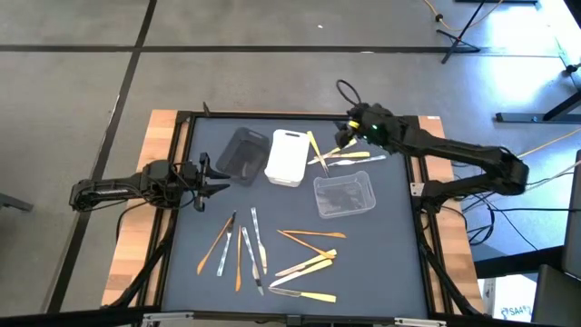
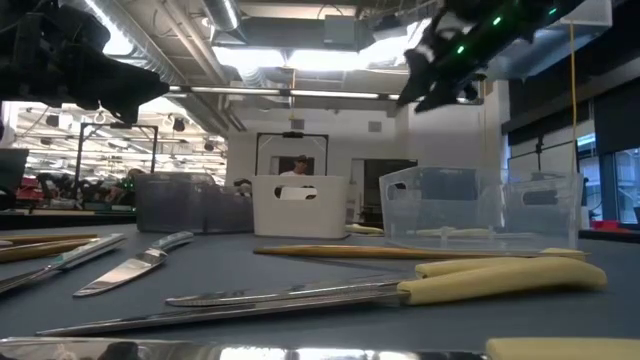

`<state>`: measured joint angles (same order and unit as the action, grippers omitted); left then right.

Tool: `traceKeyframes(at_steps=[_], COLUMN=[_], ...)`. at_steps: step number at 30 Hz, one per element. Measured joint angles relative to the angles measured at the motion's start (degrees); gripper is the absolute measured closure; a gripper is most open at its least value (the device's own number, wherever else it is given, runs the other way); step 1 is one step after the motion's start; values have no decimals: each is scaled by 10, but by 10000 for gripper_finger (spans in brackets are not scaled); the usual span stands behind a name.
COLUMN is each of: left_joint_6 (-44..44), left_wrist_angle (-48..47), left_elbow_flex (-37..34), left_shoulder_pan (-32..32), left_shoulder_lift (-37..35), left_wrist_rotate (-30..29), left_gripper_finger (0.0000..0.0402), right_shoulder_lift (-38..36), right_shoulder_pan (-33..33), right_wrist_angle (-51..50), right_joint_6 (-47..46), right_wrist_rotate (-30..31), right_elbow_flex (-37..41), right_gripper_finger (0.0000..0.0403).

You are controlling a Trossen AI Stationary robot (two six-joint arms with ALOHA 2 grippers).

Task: Sort silverware by color (type)
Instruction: Put the yellow knife into the black bin

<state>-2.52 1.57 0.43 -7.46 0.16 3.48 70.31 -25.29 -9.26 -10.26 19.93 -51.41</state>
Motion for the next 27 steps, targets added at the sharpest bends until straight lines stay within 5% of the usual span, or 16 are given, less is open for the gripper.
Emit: traceKeyframes(at_steps=[12, 27], left_joint_6=[0, 0], left_wrist_angle=[0, 0], left_elbow_flex=[0, 0], left_shoulder_pan=[0, 0], left_shoulder_lift=[0, 0], left_wrist_rotate=[0, 0], left_gripper_finger=[282, 282], right_shoulder_lift=[153, 269], right_shoulder_pan=[-89, -83], right_wrist_angle=[9, 67], right_joint_6=[0, 0], right_wrist_rotate=[-120, -185], right_elbow_flex=[-12, -12], right_gripper_finger=[144, 144])
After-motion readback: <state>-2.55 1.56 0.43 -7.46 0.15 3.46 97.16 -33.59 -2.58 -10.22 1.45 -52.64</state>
